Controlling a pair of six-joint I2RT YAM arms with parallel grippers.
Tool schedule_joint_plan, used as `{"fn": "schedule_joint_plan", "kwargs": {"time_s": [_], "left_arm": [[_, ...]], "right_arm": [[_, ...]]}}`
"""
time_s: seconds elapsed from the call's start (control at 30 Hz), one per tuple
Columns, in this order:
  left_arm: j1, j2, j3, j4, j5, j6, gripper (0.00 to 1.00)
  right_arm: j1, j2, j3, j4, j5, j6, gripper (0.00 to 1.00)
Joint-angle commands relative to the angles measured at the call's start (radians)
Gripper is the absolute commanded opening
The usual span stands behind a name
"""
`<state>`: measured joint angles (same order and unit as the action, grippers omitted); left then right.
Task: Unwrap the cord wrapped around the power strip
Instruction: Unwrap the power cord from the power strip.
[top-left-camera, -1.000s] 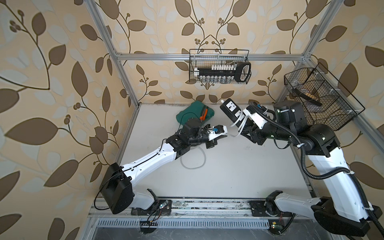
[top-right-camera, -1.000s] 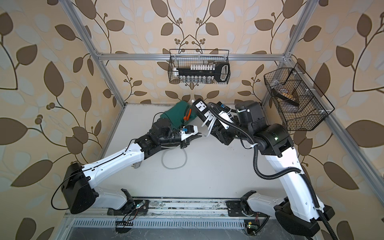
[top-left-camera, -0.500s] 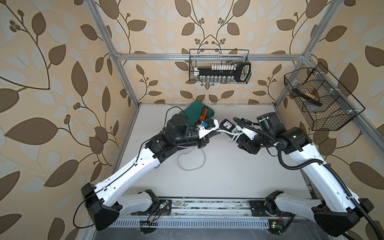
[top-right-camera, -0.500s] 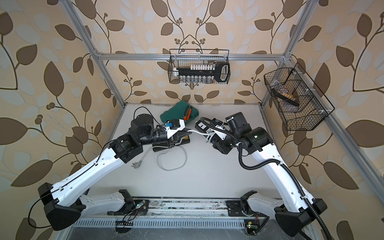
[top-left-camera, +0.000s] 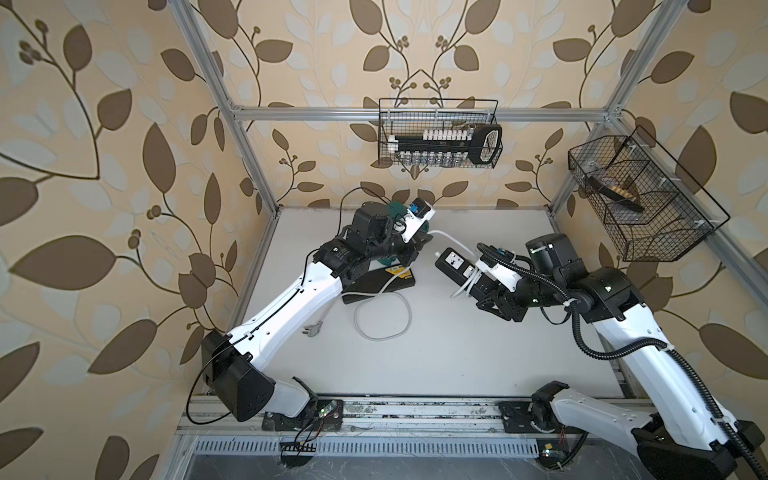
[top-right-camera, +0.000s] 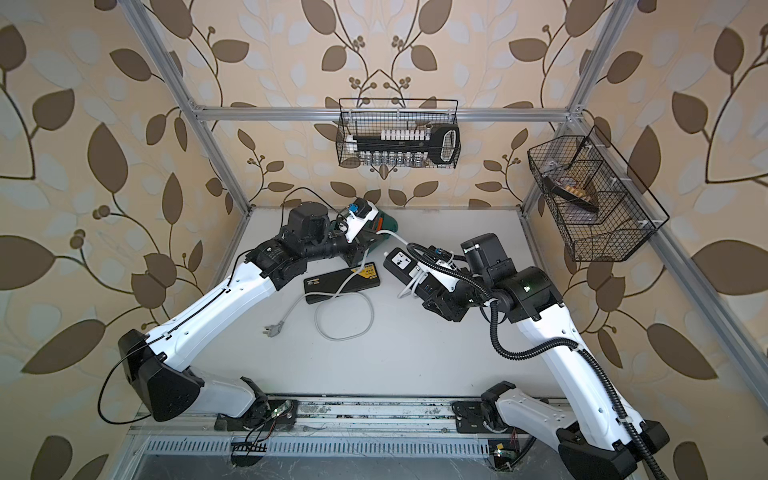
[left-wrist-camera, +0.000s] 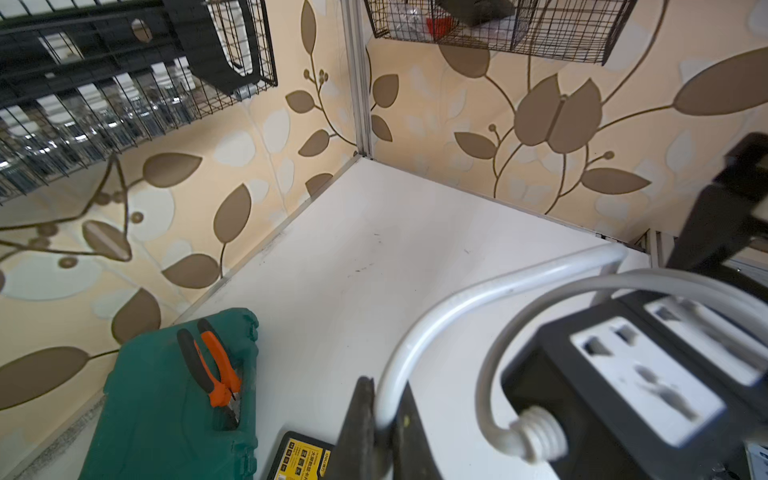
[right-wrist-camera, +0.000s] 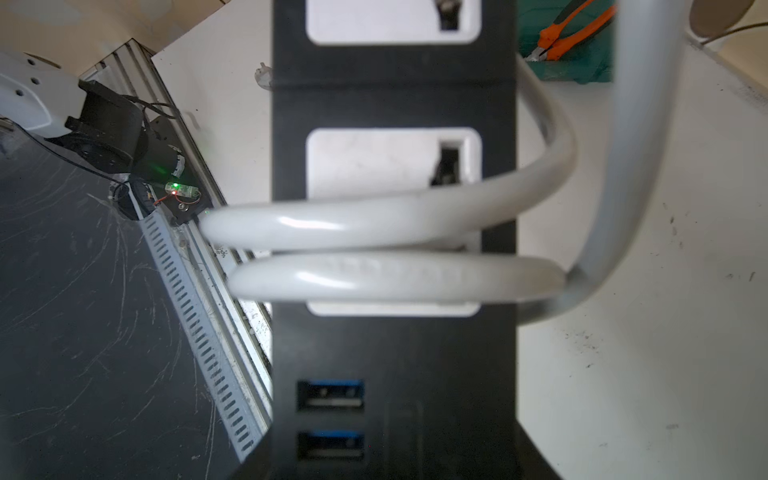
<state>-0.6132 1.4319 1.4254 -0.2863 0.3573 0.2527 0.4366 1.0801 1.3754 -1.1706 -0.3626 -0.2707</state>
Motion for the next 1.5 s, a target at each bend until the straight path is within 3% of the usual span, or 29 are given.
{"fn": "schedule_joint_plan", "kwargs": {"time_s": [0.0, 0.13, 0.27, 0.3, 0.4, 0.47, 0.57, 0.7, 0.83, 1.0, 1.13, 1.3, 1.47], "left_arm": [[0.014, 0.002, 0.036, 0.003, 0.004, -0.04, 0.0], [0.018, 0.052, 0.007, -0.018, 0.042, -0.041, 0.0], [0.019, 0.064, -0.032, -0.046, 0.08, -0.032, 0.0], [0.019, 0.062, -0.044, -0.052, 0.086, -0.032, 0.06], [0.019, 0.045, -0.086, -0.054, 0.115, -0.01, 0.43], [0.019, 0.018, -0.111, -0.036, 0.152, 0.012, 0.57], [0.017, -0.086, -0.173, 0.079, 0.251, 0.034, 0.67], [-0.032, -0.156, -0.24, 0.249, 0.345, 0.085, 0.74], [-0.114, -0.112, -0.235, 0.313, 0.367, 0.148, 0.76], [-0.157, -0.012, -0.205, 0.399, 0.439, 0.111, 0.77], [-0.179, 0.051, -0.199, 0.419, 0.381, 0.12, 0.75], [-0.181, 0.1, -0.215, 0.5, 0.25, 0.094, 0.53], [-0.181, 0.106, -0.211, 0.488, 0.253, 0.098, 0.23]], "right_arm": [[0.0, -0.028, 0.069, 0.011, -0.12, 0.004, 0.0], [-0.002, -0.036, 0.123, 0.045, -0.154, 0.024, 0.0], [-0.002, -0.019, 0.193, 0.07, -0.078, 0.033, 0.0], [-0.003, -0.013, 0.213, 0.074, -0.043, 0.032, 0.0], [-0.004, 0.015, 0.269, 0.068, 0.048, 0.022, 0.0], [-0.004, 0.038, 0.3, 0.055, 0.1, 0.016, 0.0], [-0.005, 0.078, 0.349, 0.024, 0.153, 0.015, 0.0], [-0.005, 0.121, 0.406, -0.016, 0.114, 0.036, 0.0], [-0.005, 0.132, 0.436, -0.029, 0.057, 0.056, 0.0], [-0.005, 0.133, 0.46, -0.026, 0.076, 0.063, 0.0], [-0.004, 0.137, 0.475, -0.022, 0.076, 0.071, 0.0], [-0.005, 0.135, 0.47, -0.008, 0.07, 0.083, 0.0], [-0.005, 0.133, 0.46, -0.004, 0.088, 0.082, 0.0]]}}
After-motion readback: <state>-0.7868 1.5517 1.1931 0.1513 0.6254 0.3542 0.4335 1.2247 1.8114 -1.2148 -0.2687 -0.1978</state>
